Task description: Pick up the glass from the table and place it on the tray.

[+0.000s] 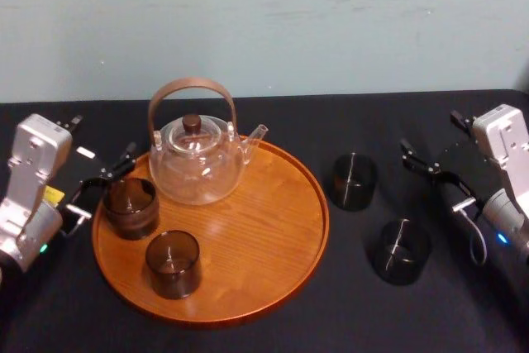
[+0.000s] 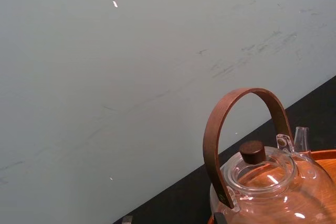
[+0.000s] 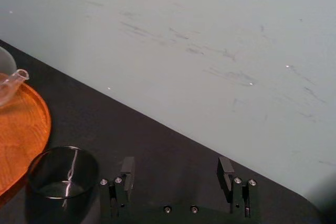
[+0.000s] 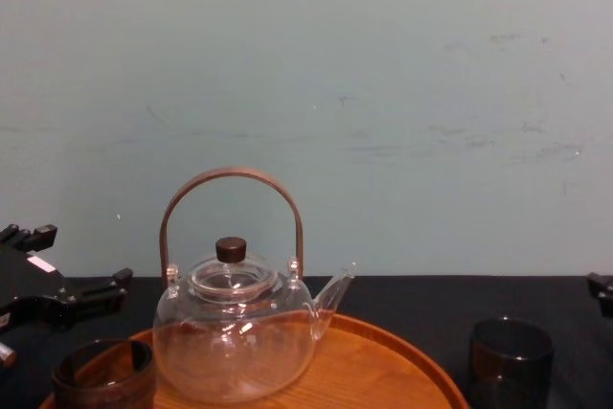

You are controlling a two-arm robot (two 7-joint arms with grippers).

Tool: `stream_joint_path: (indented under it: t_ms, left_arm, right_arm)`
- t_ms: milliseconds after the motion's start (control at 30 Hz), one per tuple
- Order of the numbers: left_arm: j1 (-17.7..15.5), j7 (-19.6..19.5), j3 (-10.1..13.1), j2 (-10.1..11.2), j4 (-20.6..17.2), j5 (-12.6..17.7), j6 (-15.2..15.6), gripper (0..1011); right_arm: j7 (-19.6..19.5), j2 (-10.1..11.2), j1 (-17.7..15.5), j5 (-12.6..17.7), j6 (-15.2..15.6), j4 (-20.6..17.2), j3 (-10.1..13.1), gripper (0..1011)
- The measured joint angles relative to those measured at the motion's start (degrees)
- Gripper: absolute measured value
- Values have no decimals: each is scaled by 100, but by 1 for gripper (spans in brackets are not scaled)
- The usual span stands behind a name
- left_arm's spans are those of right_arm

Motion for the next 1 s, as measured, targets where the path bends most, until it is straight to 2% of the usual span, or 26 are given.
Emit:
stream_joint_path:
  t_ms: [200, 467, 800, 1000]
  left_arm:
    - [0, 0, 0, 0, 0, 0, 0, 1001]
    - [0, 0, 0, 0, 0, 0, 0, 1001]
    - [0, 0, 0, 0, 0, 0, 0, 1001]
    - [0, 0, 0, 0, 0, 0, 0, 1001]
  right_arm:
    - [261, 53, -92, 58, 113, -133, 91, 1002]
    - [525, 233, -327, 125, 245, -459, 237, 1002]
    - [705, 480, -780, 290, 349, -980, 572, 1002]
    - [817, 638, -1166, 415, 386, -1365, 808, 1003]
